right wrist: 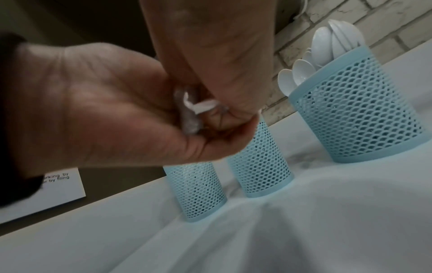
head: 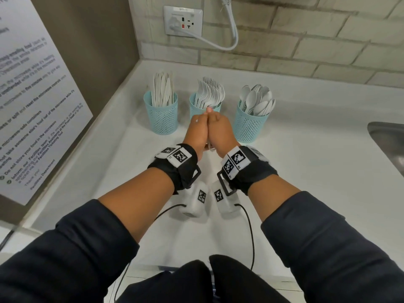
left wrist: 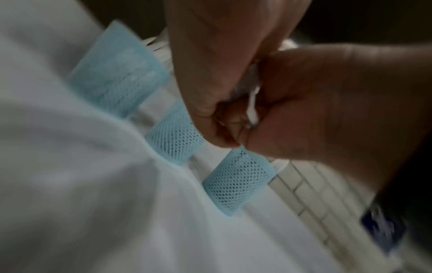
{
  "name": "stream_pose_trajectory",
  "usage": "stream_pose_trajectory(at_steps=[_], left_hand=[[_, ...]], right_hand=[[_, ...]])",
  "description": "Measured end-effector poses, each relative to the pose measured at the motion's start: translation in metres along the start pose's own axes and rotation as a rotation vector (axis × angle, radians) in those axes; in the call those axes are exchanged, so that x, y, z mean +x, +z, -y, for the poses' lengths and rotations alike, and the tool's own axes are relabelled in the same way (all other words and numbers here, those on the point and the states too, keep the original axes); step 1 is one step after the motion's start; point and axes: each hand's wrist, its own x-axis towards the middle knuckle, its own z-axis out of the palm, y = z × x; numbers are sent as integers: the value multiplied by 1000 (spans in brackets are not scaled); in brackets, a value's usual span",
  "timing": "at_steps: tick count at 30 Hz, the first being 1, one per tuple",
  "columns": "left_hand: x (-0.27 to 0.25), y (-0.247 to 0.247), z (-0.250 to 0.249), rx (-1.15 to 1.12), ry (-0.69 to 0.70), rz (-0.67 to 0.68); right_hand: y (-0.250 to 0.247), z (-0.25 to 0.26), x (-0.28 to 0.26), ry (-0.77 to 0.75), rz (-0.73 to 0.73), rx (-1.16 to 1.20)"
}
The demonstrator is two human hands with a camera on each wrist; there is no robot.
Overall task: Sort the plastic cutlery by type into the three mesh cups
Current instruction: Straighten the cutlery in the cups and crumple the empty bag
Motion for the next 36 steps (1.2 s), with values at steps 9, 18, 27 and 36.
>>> stream_pose_trajectory(at_steps=[9,18,27,36], left_hand=[[-2,8,1,-176,-3,4],[-1,17,5,-11,164,-144],[-8,16,7,189,225,8],[-6,9,18,283,259,-48]], right_hand=[[4,8,-2,104,212,251],[-9,-13,0,18,-98,253],[-10,2,-2,153,16,645],[5,-18,1,292,-15,685]])
